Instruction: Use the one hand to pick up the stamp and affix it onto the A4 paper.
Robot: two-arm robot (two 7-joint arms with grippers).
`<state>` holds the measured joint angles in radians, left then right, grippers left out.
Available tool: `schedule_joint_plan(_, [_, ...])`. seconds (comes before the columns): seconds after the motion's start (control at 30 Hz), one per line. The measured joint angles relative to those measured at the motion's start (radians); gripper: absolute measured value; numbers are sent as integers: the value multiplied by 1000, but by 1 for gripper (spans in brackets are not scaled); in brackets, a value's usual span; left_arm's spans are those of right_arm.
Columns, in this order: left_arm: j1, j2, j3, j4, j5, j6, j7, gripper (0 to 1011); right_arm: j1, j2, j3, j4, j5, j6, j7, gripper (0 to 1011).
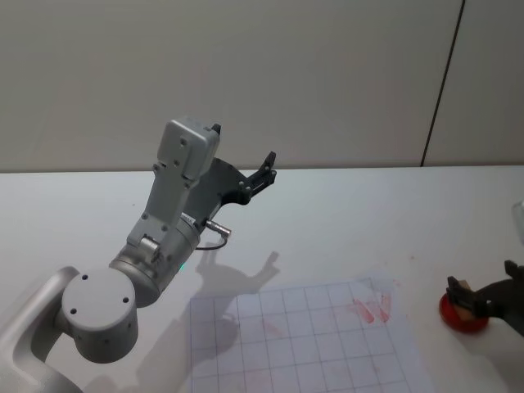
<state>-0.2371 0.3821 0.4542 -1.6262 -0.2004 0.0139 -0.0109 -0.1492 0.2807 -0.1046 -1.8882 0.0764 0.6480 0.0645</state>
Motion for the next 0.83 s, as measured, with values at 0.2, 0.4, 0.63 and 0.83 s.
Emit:
schedule_joint_plan(0.2, [0,0,0,0,0,0,0,1001,-14,0,4,-22,-13,-51,-11,1001])
schedule_joint_plan(0.4, [0,0,0,0,0,0,0,1002,-44,4,10,-52,-24,-128,-25,1001])
schedule_joint_plan(0.63, [0,0,0,0,0,0,0,1001,-65,9,16,-74,-30,-177,-33,1001])
schedule_joint_plan(0.83, [0,0,0,0,0,0,0,1002,-77,11,19,-85,-32,-204,-37,1001])
